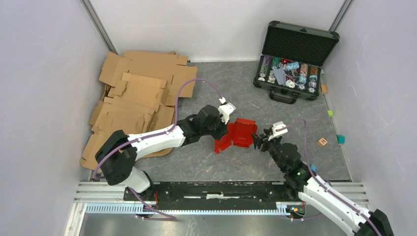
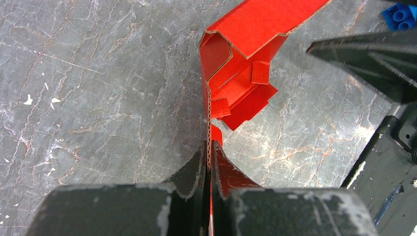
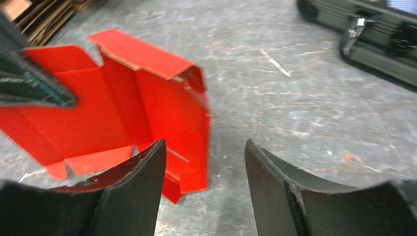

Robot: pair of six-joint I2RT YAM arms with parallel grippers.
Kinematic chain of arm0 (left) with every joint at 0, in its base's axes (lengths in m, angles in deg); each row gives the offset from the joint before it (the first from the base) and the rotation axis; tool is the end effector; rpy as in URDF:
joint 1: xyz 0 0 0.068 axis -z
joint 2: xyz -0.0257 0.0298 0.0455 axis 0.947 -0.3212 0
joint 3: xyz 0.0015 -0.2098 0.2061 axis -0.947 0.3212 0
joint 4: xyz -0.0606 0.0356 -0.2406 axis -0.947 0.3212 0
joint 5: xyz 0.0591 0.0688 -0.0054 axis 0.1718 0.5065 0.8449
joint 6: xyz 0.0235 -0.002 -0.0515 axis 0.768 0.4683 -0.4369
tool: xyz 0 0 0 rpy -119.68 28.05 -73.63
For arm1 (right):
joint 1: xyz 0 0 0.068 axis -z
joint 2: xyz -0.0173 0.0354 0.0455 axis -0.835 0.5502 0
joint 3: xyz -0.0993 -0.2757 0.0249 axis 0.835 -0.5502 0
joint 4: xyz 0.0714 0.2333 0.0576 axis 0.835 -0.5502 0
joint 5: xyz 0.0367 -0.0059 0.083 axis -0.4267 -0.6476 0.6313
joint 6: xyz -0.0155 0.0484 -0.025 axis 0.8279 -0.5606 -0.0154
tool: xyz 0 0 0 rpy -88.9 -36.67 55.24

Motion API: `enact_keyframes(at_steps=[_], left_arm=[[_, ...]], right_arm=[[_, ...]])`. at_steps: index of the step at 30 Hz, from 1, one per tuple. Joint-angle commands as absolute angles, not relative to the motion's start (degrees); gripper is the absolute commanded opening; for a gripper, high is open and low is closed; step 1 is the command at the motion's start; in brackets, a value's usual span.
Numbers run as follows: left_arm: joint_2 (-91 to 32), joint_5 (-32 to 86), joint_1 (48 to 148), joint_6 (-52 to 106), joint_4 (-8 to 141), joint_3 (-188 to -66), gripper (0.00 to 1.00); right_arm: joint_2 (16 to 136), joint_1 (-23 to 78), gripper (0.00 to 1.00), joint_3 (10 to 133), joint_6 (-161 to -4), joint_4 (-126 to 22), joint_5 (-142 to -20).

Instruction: Fold the paper box

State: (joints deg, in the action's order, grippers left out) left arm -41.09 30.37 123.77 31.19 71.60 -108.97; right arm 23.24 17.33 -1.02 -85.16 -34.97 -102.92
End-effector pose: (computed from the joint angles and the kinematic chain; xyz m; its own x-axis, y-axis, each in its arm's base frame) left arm 0.1958 -0.2607 0.2549 -0.4601 0.3938 -0.7957 0.7805 0.6066 -0.1512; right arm 0.0962 0.0663 0.1888 -0.1808 0.0554 -0.9820 -0.4043 0.9060 0.1255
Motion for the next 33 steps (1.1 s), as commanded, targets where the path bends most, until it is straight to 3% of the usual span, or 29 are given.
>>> enact_keyframes(at_steps=[1, 5, 9, 18, 33], left_arm=[[-42.2, 29.2, 124.3, 31.6, 74.7, -110.1, 0.07], [-42.1, 29.3, 124.3, 31.7, 74.8, -110.0, 0.07], [-42.0, 29.3, 124.3, 31.6, 74.8, -110.0, 0.07], [-41.9, 29.3, 124.3, 31.8, 74.9, -110.0, 0.07], [-41.7, 27.8, 124.3, 32.7, 74.9, -109.9, 0.07]], right_arm=[[18.1, 17.1, 0.65, 0.2, -87.1, -41.2, -115.8], [16.7, 17.2, 0.63, 0.9, -90.5, -44.6, -126.9], [23.2, 17.2, 0.64, 2.4, -92.0, -44.0, -128.3], [38.9, 17.4, 0.67, 5.9, -83.2, -31.5, -105.1], [42.0, 17.4, 0.63, 4.5, -76.4, -22.1, -90.2]])
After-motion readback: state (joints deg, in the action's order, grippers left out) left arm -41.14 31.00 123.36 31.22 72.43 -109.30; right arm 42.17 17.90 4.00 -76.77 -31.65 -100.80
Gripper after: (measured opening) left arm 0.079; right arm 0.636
